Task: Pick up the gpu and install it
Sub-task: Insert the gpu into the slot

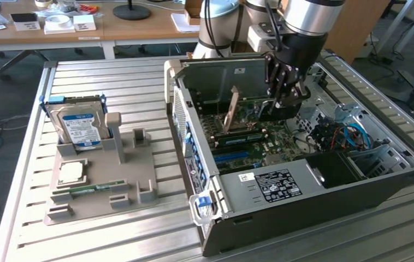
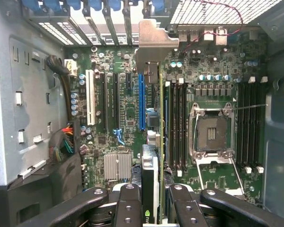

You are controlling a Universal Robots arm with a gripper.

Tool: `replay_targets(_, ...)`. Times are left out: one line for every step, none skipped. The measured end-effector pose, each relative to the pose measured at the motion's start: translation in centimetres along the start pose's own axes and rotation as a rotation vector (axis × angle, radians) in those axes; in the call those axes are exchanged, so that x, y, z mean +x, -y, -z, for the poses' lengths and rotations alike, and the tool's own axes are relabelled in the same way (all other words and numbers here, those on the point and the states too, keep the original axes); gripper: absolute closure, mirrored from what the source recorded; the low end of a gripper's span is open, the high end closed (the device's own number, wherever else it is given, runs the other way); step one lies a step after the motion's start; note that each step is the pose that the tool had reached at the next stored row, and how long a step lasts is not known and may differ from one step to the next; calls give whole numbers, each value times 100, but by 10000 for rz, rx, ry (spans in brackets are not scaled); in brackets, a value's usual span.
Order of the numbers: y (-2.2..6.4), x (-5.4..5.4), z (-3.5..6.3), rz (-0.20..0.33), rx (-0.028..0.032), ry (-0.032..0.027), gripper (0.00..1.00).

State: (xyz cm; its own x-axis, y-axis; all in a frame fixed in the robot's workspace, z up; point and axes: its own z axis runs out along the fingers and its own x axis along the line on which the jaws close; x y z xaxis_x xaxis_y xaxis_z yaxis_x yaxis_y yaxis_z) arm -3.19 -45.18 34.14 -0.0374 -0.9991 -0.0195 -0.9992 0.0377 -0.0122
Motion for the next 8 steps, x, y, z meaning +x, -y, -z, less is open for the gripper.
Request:
replay_targets(0,0,-8,0,0,0,73)
replay_targets(0,0,-14,0,0,-1,73)
replay_targets(0,0,-16,0,-1,-2,73)
replay_targets(-1,0,-16,-1,-1,-3,73)
replay_targets(0,0,-16,0,-1,-4,73)
replay_targets(0,0,-18,0,0,0,73)
replay_targets(0,0,-18,0,0,0,73)
replay_targets(0,0,-18,0,0,0,73)
